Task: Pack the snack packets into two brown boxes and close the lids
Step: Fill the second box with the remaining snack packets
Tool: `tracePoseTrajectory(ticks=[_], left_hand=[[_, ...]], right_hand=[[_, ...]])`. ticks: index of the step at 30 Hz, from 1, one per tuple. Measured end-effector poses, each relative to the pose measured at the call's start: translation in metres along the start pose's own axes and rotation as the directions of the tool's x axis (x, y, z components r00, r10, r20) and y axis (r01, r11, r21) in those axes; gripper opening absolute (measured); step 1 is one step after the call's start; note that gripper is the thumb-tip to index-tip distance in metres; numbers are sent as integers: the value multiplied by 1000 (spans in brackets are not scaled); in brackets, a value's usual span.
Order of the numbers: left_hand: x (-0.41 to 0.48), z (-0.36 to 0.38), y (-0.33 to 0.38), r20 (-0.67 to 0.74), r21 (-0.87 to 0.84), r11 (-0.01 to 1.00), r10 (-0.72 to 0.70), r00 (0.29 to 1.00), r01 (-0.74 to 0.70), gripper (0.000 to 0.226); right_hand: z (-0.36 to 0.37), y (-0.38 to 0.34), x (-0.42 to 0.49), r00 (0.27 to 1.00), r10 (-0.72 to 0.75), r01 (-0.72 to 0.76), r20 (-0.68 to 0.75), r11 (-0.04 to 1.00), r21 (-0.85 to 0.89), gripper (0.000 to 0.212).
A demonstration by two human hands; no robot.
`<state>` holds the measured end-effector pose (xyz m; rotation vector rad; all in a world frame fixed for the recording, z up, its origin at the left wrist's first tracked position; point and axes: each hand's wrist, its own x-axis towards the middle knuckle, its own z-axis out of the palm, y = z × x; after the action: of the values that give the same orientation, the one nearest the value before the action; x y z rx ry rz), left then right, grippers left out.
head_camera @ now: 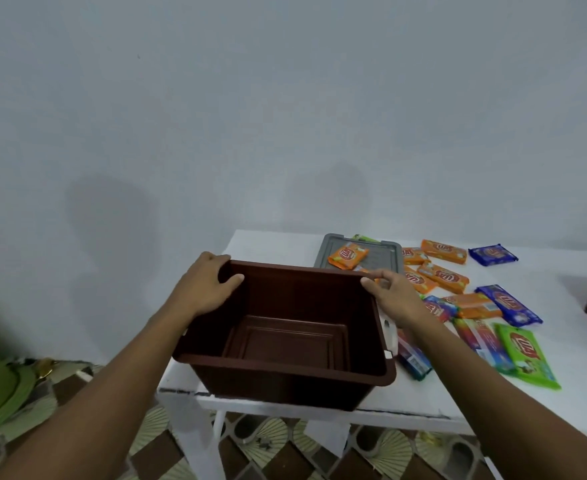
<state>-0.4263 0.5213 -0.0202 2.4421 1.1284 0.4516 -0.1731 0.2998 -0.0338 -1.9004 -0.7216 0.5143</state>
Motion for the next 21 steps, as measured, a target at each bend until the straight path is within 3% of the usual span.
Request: tracePoseTrajectory(ticks=[4, 14, 17, 21], left_hand=[[3, 1, 18, -44, 183, 980, 91, 995, -82, 57], [30, 16, 91, 99, 59, 903, 419, 903, -426, 37], [50, 20, 105, 157, 50, 885, 451, 879, -463, 35], [88, 32, 119, 200, 58, 863, 483, 853, -502, 31]], right_hand=[[-6, -5, -3, 997, -69, 67, -30, 996, -51, 20], [-46, 2, 29, 996, -69, 54, -56, 971, -235, 19], [-50, 14, 53, 989, -125, 149, 82, 842, -519, 24], [-52, 30, 85, 926, -163, 357, 340, 671, -650, 48]])
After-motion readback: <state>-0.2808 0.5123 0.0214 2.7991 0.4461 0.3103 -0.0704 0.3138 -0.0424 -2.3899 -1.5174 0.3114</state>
